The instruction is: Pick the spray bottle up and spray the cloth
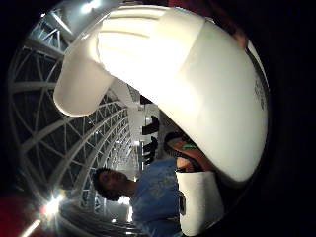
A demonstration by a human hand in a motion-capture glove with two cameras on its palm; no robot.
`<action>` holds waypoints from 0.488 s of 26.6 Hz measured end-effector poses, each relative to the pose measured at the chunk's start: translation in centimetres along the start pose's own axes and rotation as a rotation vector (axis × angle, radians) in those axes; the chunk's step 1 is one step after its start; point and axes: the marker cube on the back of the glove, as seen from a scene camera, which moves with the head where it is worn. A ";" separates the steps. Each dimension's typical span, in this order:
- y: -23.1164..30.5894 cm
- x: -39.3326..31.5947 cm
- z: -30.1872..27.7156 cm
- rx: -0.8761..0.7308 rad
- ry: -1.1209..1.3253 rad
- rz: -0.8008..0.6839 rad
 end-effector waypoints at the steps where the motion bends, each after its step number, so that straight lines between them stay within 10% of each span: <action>1: -0.3 0.0 0.0 -0.017 0.007 0.016; 13: -1.2 -0.5 1.9 -0.236 -0.007 0.144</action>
